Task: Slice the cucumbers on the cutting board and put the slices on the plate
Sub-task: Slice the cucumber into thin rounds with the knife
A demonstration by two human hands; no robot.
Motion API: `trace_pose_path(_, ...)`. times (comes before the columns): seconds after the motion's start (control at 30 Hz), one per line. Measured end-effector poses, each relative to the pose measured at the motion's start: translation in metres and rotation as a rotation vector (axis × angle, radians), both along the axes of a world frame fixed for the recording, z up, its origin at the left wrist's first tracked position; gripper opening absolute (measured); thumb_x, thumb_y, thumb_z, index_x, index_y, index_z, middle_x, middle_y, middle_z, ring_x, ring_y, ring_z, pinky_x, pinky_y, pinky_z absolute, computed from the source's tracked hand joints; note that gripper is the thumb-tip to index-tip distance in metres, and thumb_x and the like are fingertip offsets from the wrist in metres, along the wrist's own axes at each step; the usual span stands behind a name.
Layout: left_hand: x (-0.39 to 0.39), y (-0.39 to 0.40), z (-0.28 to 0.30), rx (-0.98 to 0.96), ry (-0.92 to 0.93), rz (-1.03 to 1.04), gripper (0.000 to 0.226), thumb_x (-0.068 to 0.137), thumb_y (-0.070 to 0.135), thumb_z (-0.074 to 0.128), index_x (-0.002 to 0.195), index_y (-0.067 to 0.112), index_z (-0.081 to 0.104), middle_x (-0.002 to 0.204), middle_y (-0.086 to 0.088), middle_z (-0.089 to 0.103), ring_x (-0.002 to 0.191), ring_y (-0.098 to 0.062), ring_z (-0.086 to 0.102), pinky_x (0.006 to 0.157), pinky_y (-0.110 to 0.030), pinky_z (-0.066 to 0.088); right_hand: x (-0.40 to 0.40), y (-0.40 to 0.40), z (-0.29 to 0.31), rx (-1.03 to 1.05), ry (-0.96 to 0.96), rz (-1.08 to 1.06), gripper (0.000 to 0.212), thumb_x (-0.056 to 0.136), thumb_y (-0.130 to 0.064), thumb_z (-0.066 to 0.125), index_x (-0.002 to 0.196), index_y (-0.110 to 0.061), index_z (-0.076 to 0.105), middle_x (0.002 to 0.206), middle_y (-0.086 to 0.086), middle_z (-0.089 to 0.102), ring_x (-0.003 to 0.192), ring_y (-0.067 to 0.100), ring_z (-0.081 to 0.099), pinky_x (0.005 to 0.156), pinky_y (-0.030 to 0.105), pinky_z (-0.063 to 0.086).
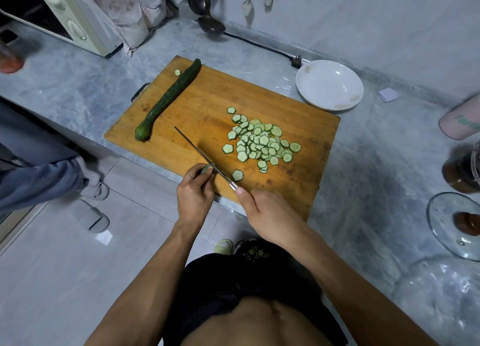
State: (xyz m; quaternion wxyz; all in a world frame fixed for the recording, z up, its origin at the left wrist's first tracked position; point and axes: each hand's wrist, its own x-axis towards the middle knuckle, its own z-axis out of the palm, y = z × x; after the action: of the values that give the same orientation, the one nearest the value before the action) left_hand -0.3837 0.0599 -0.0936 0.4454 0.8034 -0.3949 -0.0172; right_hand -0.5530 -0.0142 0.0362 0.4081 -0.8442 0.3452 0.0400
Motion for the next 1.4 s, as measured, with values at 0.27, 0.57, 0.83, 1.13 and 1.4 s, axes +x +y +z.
trace_pose_path(0.27, -0.002, -0.001, 0.001, 0.007, -0.024, -0.015, 0.019, 0.087, -0.003, 0.060, 0.100, 0.000, 0.074, 0.115, -0.007, 0.067, 0.082, -0.017, 0.065, 0.074, -0.013, 0.047, 0.015, 0.005, -0.008, 0.025, -0.017, -0.009, 0.055, 0.107, -0.044, 0.023, 0.060, -0.017, 0.036, 0.060, 0.003, 0.042, 0.060, 0.016, 0.040, 0.056, 0.034, 0.026)
trace_pose_path(0.57, -0.001, 0.003, 0.003, 0.058, -0.082, -0.077, 0.019, 0.086, -0.007, 0.063, 0.101, -0.001, 0.073, 0.113, -0.008, 0.066, 0.084, -0.019, 0.062, 0.075, -0.011, 0.042, 0.043, -0.002, -0.033, -0.036, -0.008, -0.040, 0.056, 0.107, -0.044, 0.023, 0.061, -0.017, 0.041, 0.060, 0.001, 0.045, 0.068, 0.027, 0.048, 0.062, 0.034, 0.035)
trace_pose_path(0.83, 0.000, 0.001, 0.011, 0.012, -0.018, -0.028, 0.020, 0.087, -0.005, 0.067, 0.104, 0.001, 0.074, 0.113, -0.009, 0.069, 0.095, -0.014, 0.063, 0.090, -0.006, 0.041, 0.031, -0.033, -0.030, 0.022, -0.031, -0.064, 0.060, 0.106, -0.047, 0.025, 0.061, -0.012, 0.045, 0.056, 0.004, 0.046, 0.053, 0.019, 0.045, 0.055, 0.031, 0.032)
trace_pose_path(1.13, 0.007, -0.002, 0.044, -0.068, -0.007, 0.129, 0.023, 0.092, 0.015, 0.066, 0.113, 0.009, 0.073, 0.124, -0.007, 0.065, 0.114, -0.018, 0.060, 0.096, -0.032, 0.050, 0.004, -0.059, -0.023, -0.146, -0.104, 0.028, 0.050, 0.102, -0.048, 0.041, 0.064, -0.015, 0.040, 0.055, -0.001, 0.039, 0.047, 0.014, 0.035, 0.049, 0.033, 0.027)
trace_pose_path(1.4, 0.010, -0.026, 0.092, -0.043, -0.390, -0.372, 0.018, 0.088, 0.022, 0.060, 0.089, 0.010, 0.074, 0.093, -0.002, 0.068, 0.090, -0.022, 0.061, 0.086, -0.039, 0.046, -0.014, -0.074, -0.006, -0.556, 0.063, 0.198, 0.043, 0.099, -0.057, 0.040, 0.089, -0.016, 0.050, 0.070, -0.005, 0.050, 0.061, 0.017, 0.052, 0.048, 0.029, 0.031)
